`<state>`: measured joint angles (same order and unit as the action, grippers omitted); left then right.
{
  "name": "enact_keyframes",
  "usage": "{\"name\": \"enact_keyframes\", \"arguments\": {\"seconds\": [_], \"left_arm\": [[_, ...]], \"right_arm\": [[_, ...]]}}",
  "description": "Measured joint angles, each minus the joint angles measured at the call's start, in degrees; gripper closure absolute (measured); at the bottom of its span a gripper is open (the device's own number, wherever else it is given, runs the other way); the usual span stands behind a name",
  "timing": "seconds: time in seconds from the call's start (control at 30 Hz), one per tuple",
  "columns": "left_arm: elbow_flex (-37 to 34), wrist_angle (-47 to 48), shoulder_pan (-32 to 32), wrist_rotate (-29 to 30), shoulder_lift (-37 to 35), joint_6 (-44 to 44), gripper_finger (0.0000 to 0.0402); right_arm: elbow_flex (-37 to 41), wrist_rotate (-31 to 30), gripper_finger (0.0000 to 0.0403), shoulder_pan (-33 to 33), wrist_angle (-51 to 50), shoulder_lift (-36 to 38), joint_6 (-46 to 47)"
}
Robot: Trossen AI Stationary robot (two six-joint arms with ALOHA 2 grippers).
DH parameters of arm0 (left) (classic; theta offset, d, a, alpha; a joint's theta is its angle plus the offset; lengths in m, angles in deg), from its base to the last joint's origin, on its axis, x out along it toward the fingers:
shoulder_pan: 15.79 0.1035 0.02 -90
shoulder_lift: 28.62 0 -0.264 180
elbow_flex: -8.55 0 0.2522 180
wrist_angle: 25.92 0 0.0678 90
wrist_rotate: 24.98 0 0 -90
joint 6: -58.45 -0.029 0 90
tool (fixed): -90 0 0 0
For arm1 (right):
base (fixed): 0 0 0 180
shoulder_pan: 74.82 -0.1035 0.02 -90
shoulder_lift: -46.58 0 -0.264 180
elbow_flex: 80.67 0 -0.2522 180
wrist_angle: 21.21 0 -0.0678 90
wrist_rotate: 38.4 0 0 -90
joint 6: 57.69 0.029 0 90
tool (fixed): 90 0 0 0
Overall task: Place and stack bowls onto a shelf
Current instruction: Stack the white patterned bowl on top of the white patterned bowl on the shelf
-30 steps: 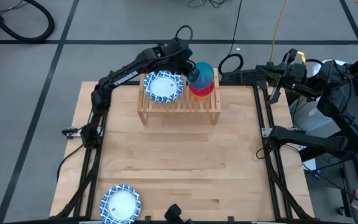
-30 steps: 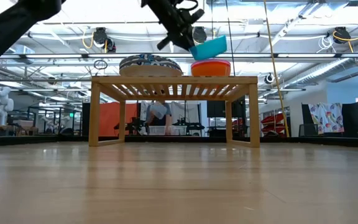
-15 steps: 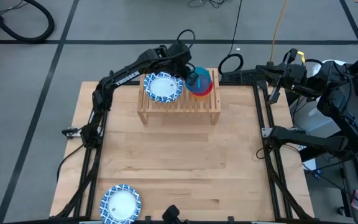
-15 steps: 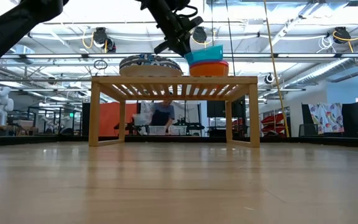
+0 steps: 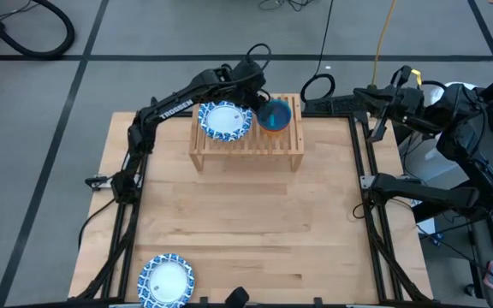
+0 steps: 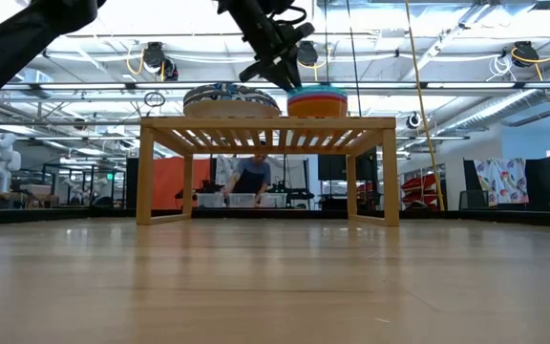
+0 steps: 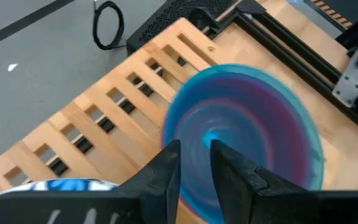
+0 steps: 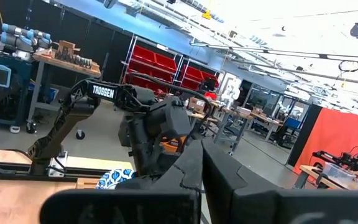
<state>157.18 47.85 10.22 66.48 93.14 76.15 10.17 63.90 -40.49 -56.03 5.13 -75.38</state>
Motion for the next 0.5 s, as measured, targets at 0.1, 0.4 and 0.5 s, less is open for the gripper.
{"name": "enact_keyframes", "arguments": {"seconds": [0.1,0.4,0.5], "left_arm": [[0.0,0.1,-0.4,-0.4,-0.7,0.0,0.0308],[0.1,1.6,-1.6,-3.5,-9.3,-6.1,0.0307],[0.1,3.8,-2.2,-3.4,-13.8,-8.2,0.0307]], "right_arm": [[0.0,0.0,0.0403,0.0,0.0,0.0,-0.4],[0.0,0.8,0.0403,0.0,-1.2,0.0,-2.4],[0.0,3.4,0.0403,0.0,-2.0,-0.7,-3.9]]}}
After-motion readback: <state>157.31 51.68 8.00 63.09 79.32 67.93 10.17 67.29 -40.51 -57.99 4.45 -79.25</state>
